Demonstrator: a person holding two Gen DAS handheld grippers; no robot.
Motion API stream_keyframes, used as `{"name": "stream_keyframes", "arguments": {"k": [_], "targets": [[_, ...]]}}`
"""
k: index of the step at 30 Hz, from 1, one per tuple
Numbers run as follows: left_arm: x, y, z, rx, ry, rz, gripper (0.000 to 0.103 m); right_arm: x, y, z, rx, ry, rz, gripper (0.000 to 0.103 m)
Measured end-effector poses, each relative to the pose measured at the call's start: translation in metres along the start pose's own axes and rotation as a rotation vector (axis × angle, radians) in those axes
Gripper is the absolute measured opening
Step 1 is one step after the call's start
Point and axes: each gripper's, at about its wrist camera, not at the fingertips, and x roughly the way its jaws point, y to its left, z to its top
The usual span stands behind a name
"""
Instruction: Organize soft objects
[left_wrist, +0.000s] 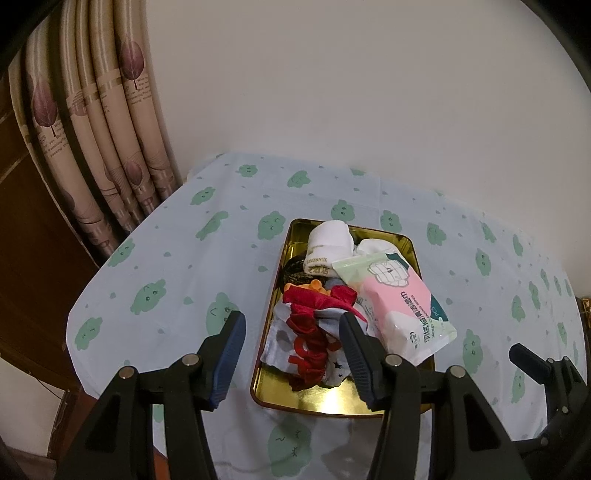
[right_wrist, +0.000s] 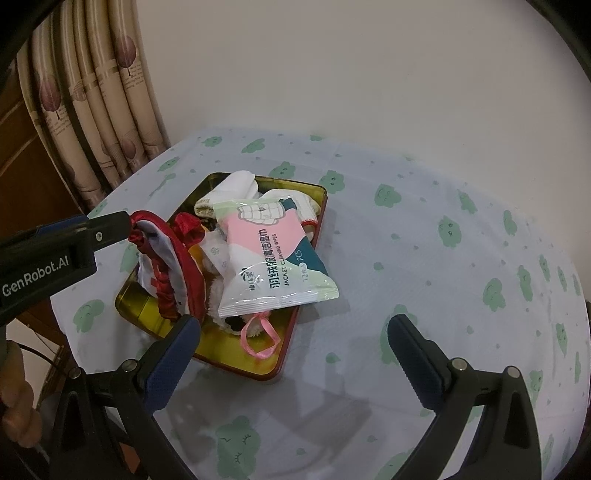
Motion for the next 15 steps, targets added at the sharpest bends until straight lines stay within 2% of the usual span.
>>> {"name": "stream_keyframes", "arguments": {"k": [15], "targets": [[-0.0024,0.0017,-0.0007,0.012,-0.003,0.009,0.054,0.0011,0.0017,-0.0012,-0.006,0.007,0.007,0.101]]}}
